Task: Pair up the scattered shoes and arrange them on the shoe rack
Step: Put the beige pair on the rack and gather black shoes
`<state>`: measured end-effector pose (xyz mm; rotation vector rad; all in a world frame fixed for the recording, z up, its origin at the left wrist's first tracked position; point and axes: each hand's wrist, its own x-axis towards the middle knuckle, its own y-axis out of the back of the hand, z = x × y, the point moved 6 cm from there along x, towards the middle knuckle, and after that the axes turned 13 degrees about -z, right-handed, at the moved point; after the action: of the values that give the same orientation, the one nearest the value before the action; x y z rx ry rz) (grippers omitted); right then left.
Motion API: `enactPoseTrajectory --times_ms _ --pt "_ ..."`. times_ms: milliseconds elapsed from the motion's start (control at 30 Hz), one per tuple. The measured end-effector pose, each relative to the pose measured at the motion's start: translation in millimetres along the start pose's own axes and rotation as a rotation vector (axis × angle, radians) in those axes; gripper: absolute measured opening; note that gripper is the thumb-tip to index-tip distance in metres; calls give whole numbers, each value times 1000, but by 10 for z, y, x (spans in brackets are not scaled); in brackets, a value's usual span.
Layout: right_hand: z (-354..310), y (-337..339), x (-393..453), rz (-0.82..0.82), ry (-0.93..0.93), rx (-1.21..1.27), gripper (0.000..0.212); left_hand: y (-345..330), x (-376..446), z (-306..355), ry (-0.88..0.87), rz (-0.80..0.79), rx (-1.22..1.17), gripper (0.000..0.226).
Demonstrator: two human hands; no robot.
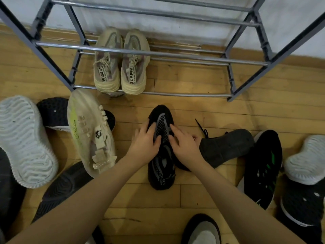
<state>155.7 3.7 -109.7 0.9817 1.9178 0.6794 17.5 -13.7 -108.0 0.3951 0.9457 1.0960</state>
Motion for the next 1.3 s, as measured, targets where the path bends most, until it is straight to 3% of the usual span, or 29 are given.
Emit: enactPoseTrajectory --times_ms 100,200,433,600,800,900,1167,1300 --pt "80 -20 -2 -54 -21 -49 44 -67 36 -78 30 -95 194 57" --pt "95 45 -88 -24 21 -53 43 16 -8 -50 15 -48 249 56" --pt "581 447 -445 130 -49 -105 41 -62 -96 647 -232 -15 271 51" --pt "1039 696 -599 141 -121 -102 42 -304 -9 1056 -370 -70 375 50" --pt "1283 645 -571 2 -59 -419 57 -688 214 1228 -270 -181 530 62" --pt "1314 660 -619 62 -22 -442 56 -799 301 1194 -220 -247 349 50" --pt "1290 762 -820 278 22 -415 43 -585 228 1327 -397 25 47 29" --pt "1191 953 -809 395 69 -382 36 -294 162 1503 -683 201 323 24"
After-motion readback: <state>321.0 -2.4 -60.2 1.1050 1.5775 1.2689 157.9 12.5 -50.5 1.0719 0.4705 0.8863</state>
